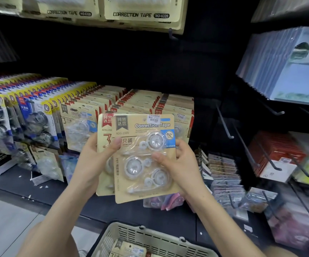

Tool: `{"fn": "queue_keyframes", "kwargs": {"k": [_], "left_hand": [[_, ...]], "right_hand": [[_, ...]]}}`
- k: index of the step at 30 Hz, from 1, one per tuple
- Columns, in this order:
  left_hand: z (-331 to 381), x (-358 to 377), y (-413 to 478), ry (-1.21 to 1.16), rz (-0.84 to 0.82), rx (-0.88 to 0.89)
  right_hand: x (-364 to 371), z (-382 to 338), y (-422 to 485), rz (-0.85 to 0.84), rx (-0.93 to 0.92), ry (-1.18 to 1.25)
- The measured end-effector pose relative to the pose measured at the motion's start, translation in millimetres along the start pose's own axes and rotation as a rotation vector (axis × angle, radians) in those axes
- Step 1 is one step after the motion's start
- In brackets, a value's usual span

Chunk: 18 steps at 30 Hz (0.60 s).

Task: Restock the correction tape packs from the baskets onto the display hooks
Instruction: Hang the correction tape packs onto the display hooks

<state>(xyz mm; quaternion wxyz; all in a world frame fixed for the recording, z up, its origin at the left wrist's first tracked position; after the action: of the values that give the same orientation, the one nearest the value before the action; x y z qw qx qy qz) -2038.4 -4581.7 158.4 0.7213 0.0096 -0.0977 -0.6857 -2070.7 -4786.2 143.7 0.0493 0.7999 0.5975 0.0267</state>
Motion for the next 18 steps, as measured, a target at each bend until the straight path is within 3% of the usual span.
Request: {"fn": "queue_keyframes", "kwargs": {"k": [4, 8, 18], "left_hand": [[-9, -6, 1, -0.012, -0.018, -0.031], [-16, -18, 6, 0.017, 0.081, -0.027], [-14, -47, 22, 0.075, 0.229, 0.091]], "right_hand": [[-6, 13, 0, 0.033, 0.076, 0.218], [-26, 20, 0, 0.127, 0.072, 0.285], [-67, 31, 7, 0.122, -0.065, -0.111]]}}
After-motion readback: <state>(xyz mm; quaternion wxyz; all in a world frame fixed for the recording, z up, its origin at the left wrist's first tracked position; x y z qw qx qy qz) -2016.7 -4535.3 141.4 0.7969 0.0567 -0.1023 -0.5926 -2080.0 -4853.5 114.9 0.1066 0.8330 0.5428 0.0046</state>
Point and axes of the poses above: each hand's wrist, its own y-axis towards the middle knuckle, its own x-axis out of the palm, z = x × y, the point moved 6 cm from there along y, towards the middle knuckle, and after that the axes turned 3 degrees about z, right-handed, at the moved point
